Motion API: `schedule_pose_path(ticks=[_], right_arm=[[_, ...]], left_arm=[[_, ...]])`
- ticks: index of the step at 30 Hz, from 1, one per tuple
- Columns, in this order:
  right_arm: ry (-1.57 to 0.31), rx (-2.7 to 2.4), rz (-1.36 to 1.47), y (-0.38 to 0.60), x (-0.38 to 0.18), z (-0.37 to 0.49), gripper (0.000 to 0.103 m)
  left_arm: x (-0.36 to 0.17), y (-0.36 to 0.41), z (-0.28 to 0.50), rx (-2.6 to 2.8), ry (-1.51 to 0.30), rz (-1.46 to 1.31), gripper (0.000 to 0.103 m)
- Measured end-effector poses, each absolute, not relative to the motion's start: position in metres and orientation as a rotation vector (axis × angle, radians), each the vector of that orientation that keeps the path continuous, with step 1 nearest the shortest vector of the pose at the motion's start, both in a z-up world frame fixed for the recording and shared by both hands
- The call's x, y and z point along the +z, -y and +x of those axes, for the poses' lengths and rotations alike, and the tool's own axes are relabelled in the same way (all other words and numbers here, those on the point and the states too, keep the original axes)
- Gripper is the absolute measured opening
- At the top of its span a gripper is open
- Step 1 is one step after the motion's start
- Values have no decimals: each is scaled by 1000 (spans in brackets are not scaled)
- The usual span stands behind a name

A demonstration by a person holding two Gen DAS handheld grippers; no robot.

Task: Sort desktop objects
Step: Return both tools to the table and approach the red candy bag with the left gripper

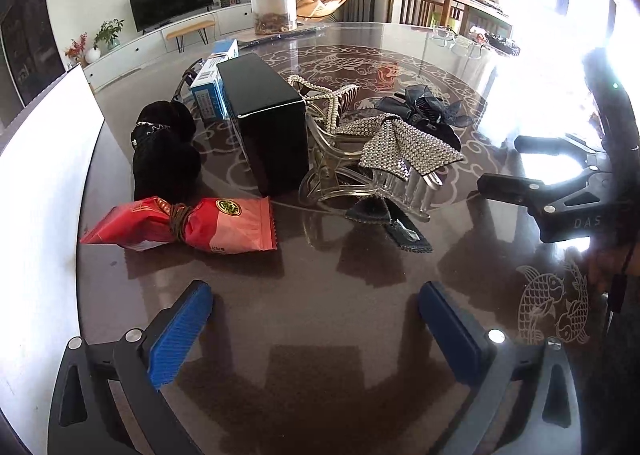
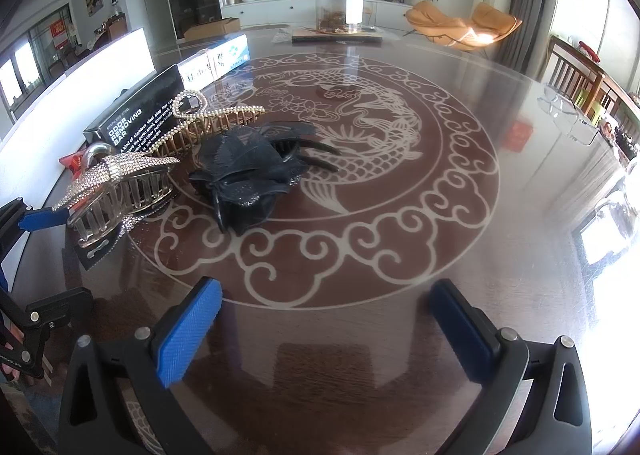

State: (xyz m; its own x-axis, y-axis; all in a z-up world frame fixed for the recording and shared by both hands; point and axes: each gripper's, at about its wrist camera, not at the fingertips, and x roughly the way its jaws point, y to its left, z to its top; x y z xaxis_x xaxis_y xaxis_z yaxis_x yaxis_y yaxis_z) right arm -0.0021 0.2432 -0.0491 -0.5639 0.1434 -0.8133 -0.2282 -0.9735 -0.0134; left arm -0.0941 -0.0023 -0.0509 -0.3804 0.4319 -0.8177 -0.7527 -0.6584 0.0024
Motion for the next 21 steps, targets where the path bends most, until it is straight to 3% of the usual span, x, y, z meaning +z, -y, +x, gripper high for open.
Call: schedule_pose_path(ticks=[21], right_arm=[[-257, 2444, -1257, -228, -48, 11, 103]], left_arm=[[-52, 13, -106, 2180, -436, -1136, 103]])
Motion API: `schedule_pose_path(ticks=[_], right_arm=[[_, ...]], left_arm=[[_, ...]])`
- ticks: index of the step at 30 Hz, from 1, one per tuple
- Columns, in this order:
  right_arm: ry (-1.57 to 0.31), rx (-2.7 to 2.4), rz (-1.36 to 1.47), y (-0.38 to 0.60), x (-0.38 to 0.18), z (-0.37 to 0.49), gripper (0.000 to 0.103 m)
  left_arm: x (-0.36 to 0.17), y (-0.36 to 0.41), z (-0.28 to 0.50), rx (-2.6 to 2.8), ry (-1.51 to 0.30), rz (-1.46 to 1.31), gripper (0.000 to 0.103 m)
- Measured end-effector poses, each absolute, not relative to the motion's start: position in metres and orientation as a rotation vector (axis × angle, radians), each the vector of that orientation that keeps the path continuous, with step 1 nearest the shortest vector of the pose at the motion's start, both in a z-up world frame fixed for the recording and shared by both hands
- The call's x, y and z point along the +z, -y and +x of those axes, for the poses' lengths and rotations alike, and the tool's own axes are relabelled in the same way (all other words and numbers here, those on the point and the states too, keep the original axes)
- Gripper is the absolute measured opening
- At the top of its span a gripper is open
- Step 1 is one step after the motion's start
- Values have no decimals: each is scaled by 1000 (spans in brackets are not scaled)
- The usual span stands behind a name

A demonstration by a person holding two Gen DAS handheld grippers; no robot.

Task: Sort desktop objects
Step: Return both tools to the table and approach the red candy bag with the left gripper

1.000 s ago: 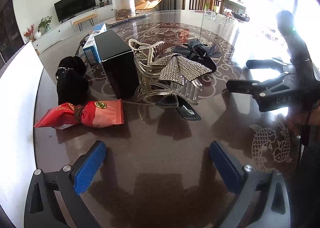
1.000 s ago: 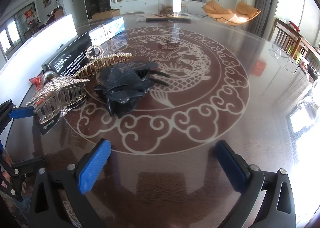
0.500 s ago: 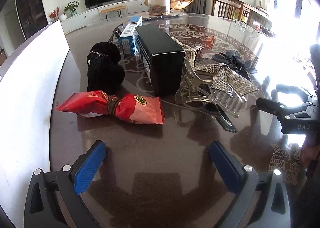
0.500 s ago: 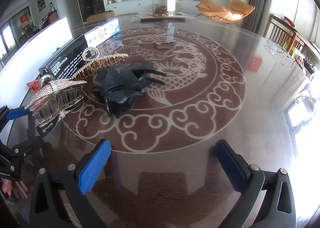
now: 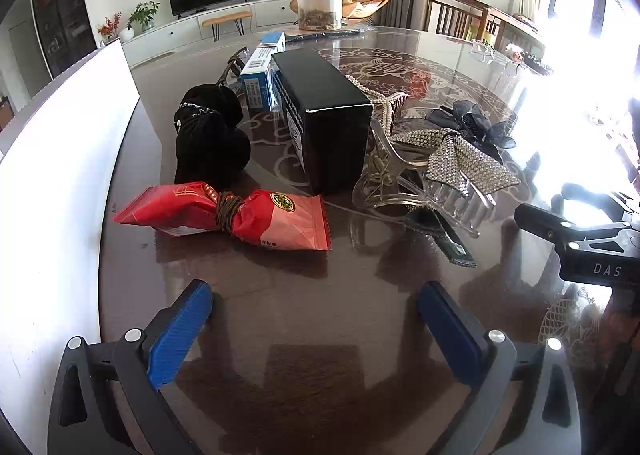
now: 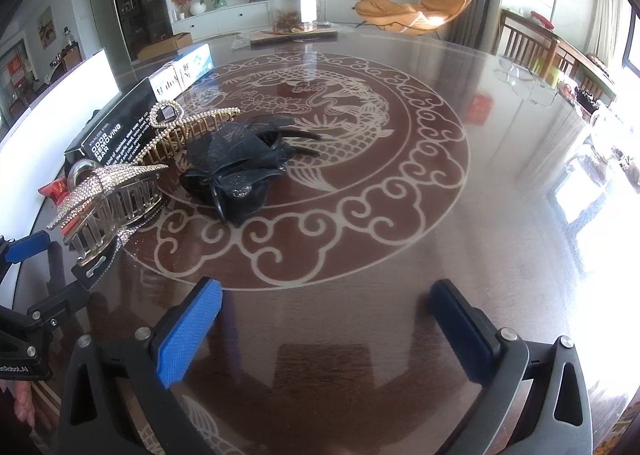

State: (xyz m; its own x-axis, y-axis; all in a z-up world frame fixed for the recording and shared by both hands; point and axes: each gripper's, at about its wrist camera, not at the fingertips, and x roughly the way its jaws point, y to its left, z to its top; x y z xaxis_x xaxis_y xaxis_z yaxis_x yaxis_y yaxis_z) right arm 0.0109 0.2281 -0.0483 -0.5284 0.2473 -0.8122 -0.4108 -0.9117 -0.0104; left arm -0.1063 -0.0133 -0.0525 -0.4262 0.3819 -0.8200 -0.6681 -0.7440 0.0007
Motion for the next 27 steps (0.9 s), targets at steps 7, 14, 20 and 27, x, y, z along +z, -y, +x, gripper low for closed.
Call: schedule_pose_path(ticks=[7, 14, 20, 27], right_arm=[[-257, 2444, -1257, -228, -48, 11, 103], [-257, 2444, -1257, -228, -48, 11, 103], [-260, 2445, -1257, -228, -48, 12, 103], [-259, 2444, -1257, -227, -48, 10, 103]], left_arm=[[-53, 13, -106, 2180, -436, -1136, 103], [-53, 13, -106, 2180, -436, -1136, 103], [-53, 13, -106, 2183, -436, -1136, 103], [-53, 18, -107, 2207, -423, -1153, 103]])
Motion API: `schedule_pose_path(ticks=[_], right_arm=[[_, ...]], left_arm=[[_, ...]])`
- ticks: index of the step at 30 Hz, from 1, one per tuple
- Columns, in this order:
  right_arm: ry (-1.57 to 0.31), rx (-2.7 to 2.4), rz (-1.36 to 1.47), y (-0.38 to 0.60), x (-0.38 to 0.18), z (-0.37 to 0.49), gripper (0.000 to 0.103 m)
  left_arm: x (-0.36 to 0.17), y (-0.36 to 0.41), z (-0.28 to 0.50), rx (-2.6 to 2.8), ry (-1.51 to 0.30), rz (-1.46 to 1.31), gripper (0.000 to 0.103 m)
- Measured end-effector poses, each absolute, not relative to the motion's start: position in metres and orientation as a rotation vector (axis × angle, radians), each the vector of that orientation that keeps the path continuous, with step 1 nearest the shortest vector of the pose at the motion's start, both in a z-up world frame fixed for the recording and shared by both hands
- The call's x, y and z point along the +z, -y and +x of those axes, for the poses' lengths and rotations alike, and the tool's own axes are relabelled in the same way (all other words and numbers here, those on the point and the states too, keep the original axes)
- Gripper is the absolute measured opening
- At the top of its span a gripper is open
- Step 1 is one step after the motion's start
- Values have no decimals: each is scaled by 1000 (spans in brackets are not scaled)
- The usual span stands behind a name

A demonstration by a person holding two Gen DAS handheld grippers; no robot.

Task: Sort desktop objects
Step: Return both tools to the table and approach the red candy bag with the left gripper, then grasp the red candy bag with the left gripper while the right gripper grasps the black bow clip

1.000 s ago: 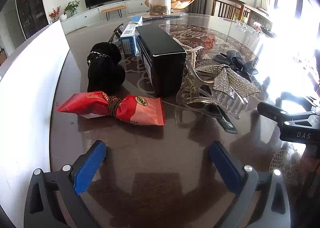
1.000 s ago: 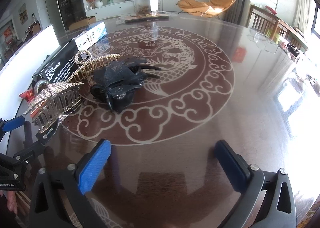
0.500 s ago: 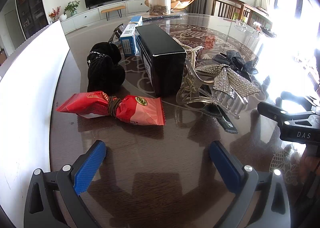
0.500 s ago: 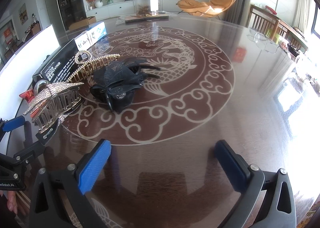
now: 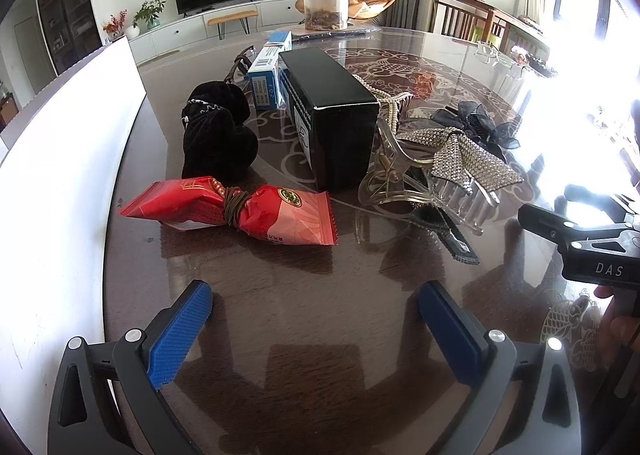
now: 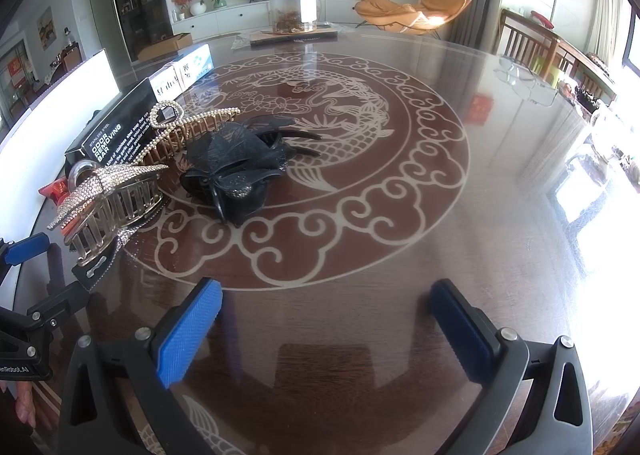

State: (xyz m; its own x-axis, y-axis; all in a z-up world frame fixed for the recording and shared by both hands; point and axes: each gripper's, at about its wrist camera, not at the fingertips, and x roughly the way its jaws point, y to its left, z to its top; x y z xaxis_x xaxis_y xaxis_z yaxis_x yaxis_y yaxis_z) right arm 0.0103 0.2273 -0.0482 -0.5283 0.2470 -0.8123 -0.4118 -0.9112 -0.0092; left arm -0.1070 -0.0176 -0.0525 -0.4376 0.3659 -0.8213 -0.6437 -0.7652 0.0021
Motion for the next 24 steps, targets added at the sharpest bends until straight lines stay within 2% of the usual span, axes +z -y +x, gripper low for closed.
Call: schedule_pose_path(ticks=[7, 16, 24], right_arm=[[-259, 2444, -1257, -227, -48, 11, 103], [-259, 2444, -1257, -227, -48, 11, 103], [-259, 2443, -1257, -227, -48, 11, 103]], left_arm=[[-53, 38, -94, 2328, -349, -1246, 103], [-53, 19, -151, 2371, -257, -1291, 103], [-55, -2, -186, 2380, -291, -1337, 103]])
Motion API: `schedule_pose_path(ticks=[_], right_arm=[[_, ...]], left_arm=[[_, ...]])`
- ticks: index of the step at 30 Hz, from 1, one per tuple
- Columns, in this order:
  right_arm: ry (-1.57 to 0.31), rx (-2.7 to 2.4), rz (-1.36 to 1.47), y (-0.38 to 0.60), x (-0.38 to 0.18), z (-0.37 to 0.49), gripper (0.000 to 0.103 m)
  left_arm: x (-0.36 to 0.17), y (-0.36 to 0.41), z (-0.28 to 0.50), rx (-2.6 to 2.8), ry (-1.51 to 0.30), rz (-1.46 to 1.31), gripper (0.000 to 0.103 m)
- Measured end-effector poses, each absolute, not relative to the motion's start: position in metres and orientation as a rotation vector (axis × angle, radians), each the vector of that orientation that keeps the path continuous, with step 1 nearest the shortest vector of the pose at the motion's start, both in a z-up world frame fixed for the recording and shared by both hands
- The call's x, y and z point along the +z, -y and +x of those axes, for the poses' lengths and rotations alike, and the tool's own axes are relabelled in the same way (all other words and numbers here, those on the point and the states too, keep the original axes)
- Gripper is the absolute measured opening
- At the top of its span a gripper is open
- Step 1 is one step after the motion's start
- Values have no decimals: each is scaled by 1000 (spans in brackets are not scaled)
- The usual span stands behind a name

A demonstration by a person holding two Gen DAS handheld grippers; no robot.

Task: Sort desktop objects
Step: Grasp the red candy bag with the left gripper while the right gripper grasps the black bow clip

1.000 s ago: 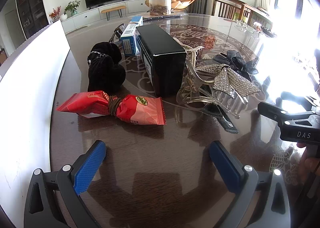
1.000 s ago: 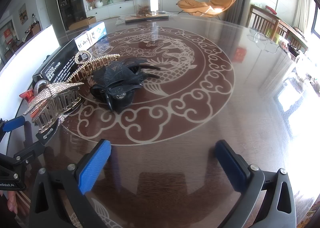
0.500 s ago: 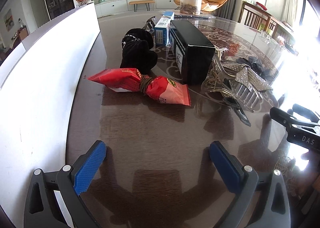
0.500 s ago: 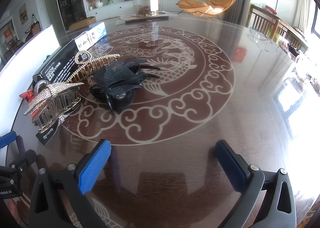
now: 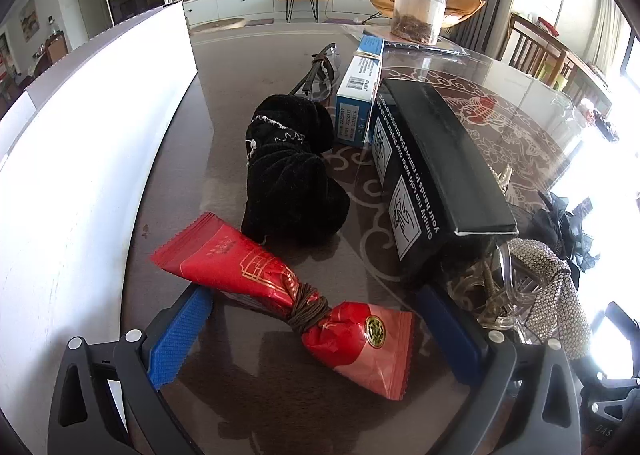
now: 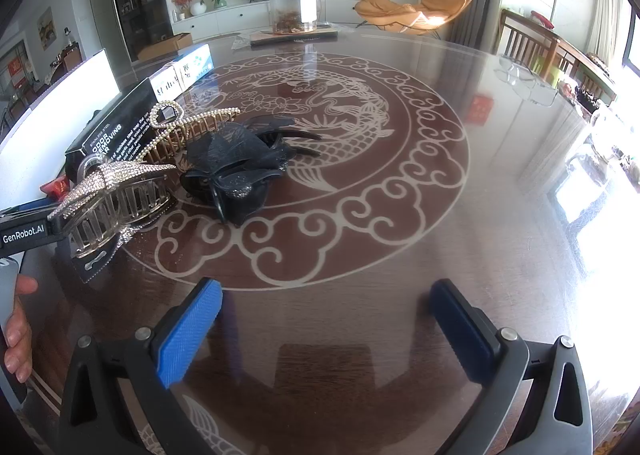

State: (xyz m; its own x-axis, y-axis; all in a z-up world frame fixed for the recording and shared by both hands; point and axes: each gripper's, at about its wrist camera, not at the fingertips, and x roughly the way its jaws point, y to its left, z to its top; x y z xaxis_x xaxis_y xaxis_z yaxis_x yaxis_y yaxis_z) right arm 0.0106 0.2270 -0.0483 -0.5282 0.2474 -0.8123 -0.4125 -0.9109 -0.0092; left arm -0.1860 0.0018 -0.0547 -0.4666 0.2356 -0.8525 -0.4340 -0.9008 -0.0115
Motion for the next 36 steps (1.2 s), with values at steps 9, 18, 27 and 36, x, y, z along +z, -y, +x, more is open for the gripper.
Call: schedule_pose_path(ticks=[9, 18, 27, 36], right_arm=[[-259, 2443, -1256, -227, -48, 11, 103], [-260, 2443, -1257, -227, -48, 11, 103], [-532, 2550, -1267, -248, -37, -18, 102], [-392, 2554, -1329, -236, -37, -80, 76]], left_arm=[[-51, -15, -176, 2327, -367, -1167, 74], [-46, 12, -107, 2229, -419, -1057, 29], [-44, 22, -95, 2201, -418, -1048, 29], [-44, 23, -94, 2201, -418, -1048, 29]])
